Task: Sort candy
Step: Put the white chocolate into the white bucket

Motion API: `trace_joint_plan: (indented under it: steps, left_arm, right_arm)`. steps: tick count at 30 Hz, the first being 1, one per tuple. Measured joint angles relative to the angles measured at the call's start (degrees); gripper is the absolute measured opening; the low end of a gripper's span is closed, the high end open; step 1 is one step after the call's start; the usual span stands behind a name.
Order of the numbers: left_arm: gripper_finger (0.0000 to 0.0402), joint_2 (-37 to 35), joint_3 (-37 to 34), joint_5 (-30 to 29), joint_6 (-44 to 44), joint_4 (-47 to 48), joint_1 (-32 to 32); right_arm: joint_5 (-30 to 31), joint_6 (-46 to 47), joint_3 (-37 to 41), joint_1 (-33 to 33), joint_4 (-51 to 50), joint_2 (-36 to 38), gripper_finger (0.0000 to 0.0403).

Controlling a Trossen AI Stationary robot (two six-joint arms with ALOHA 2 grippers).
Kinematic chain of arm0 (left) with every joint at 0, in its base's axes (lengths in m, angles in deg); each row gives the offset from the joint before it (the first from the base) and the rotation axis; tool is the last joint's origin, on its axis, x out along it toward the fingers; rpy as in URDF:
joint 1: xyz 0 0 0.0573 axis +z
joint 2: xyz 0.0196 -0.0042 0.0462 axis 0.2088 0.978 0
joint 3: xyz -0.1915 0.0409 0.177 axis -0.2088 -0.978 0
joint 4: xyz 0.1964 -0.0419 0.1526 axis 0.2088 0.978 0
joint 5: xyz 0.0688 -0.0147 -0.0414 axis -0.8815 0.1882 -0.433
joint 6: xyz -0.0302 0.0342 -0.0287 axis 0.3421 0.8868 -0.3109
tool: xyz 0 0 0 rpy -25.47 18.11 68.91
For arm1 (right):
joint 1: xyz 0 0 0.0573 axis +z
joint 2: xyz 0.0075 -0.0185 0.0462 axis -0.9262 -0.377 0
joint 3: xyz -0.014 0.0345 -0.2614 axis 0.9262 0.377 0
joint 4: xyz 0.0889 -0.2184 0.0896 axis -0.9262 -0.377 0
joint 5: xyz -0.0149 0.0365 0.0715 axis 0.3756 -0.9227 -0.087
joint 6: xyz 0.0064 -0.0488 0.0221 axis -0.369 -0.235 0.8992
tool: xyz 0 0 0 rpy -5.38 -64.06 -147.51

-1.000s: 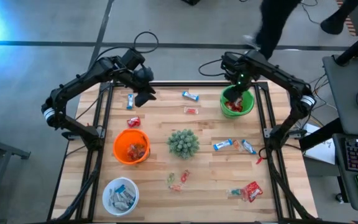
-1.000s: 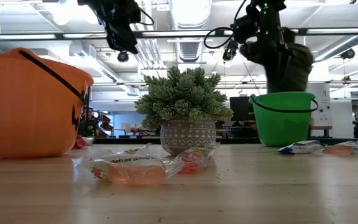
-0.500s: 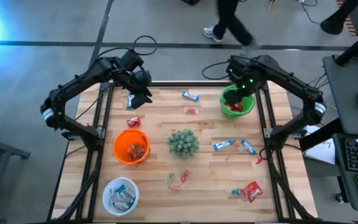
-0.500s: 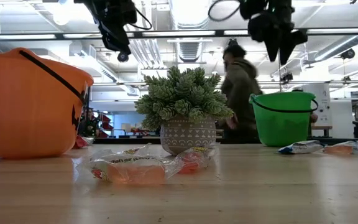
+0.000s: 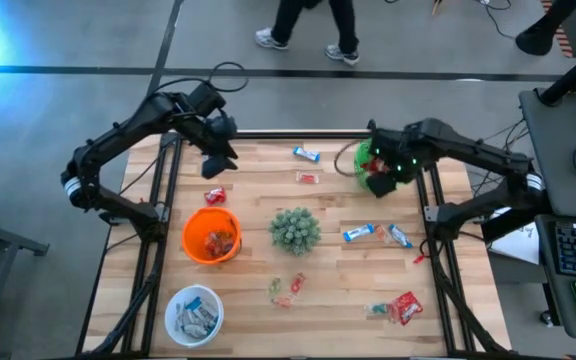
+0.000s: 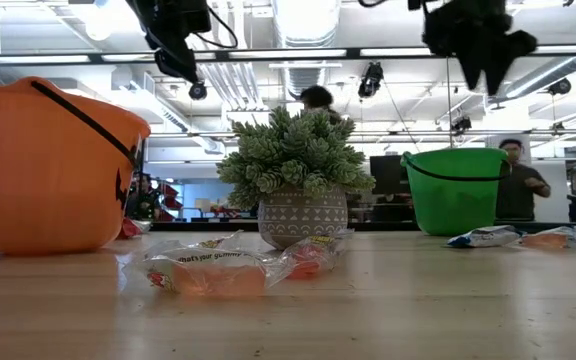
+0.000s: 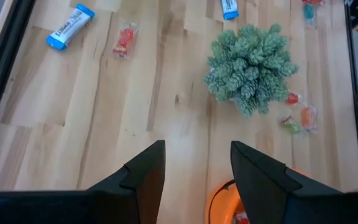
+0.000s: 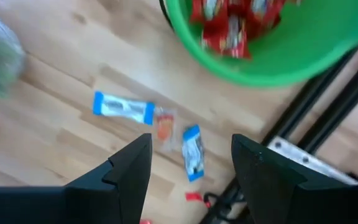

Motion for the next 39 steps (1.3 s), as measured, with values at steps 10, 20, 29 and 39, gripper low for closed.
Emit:
trace_joint_plan:
  steps: [10,20,29,39]
  left_arm:
    - [0.0164,-2.2,0.0,0.0,0.0,0.9,0.0]
    - [0.0164,-2.7,0.0,0.0,0.0,2.3,0.0]
    - [0.0164,-2.7,0.0,0.0,0.0,2.6,0.0]
    - [0.0164,-2.7,0.0,0.0,0.0,4.2,0.0]
  right_arm:
    - [-3.4,8.7,13.7,7.3,0.2,5.5,0.021]
    - [-5.2,16.4,23.4,14.5,4.5,9.3,0.021]
    - [-5.6,22.5,30.4,19.7,11.6,10.3,0.021]
    - [-10.6,26.3,39.0,22.2,18.6,10.3,0.021]
